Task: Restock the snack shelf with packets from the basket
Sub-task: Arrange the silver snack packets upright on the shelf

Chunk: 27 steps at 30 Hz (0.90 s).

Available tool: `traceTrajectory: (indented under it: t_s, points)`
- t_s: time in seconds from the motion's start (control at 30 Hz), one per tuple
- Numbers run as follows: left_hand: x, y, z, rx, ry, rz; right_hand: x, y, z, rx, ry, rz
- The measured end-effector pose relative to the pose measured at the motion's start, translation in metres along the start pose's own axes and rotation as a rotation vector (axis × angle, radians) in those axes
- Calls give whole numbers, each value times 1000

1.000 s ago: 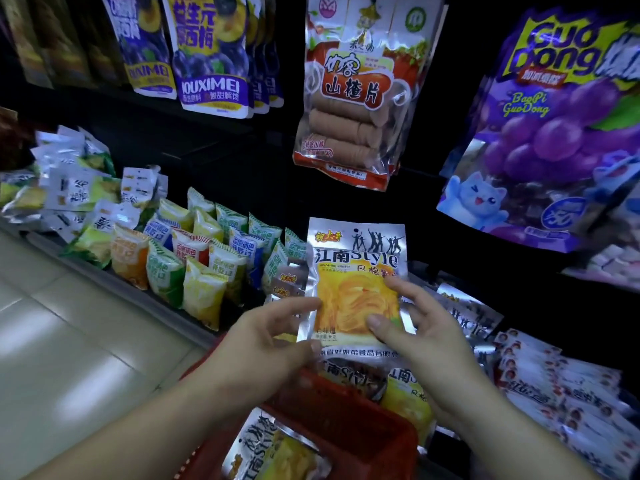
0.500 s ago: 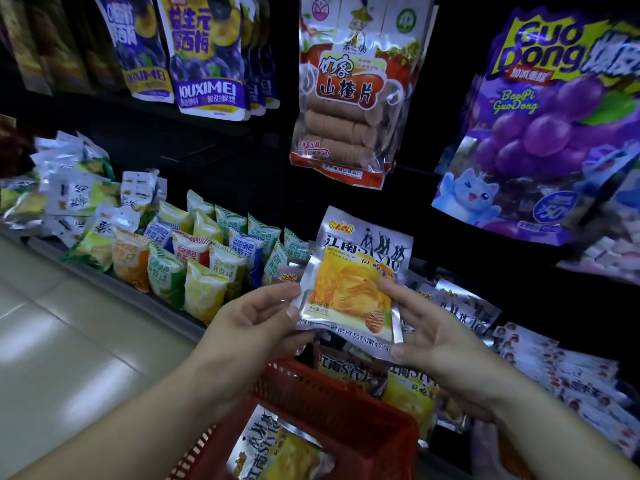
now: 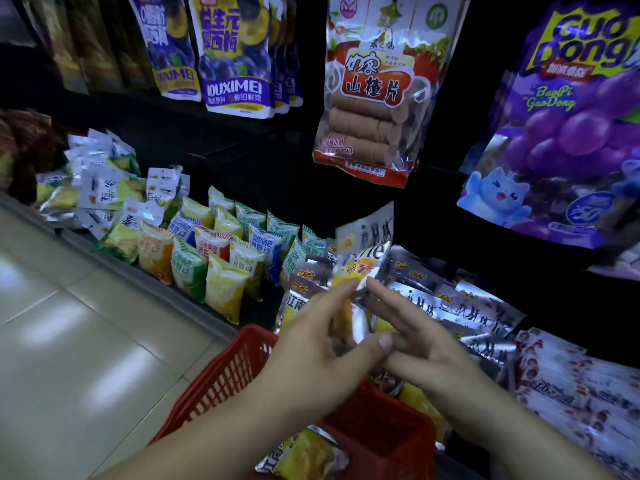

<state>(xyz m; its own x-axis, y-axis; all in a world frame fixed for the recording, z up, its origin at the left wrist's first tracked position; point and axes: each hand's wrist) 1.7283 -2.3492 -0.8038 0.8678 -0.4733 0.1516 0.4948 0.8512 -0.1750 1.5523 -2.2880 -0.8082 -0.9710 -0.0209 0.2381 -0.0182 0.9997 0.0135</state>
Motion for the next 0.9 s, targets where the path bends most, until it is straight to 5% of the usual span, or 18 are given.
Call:
traceTrajectory:
  t_s: [0.1, 0.2, 0.33, 0.57, 0.9]
  points:
    - [2, -5, 1, 120, 232, 26, -1, -2, -1, 12, 66, 62]
    - [6, -7, -1, 158, 398, 25, 9, -8, 2, -35, 242, 382]
    - [9, -5, -1, 227, 601, -57, 15, -12, 6, -160, -173, 283]
    - [17, -12, -3, 112, 480, 131, 18, -7, 6, -77, -75, 321]
    - [13, -13, -10, 192, 392, 106, 10, -7, 3, -142, -221, 330]
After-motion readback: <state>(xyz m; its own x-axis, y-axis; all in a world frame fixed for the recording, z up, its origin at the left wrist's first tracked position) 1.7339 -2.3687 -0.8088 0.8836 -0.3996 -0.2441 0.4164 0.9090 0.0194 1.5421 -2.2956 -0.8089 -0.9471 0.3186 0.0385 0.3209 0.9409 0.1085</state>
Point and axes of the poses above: each hand's wrist, its own y-axis away from the middle knuckle, its own x-axis out of the back of the hand, z = x × y, and after that the axes turned 13 degrees about y, right-handed
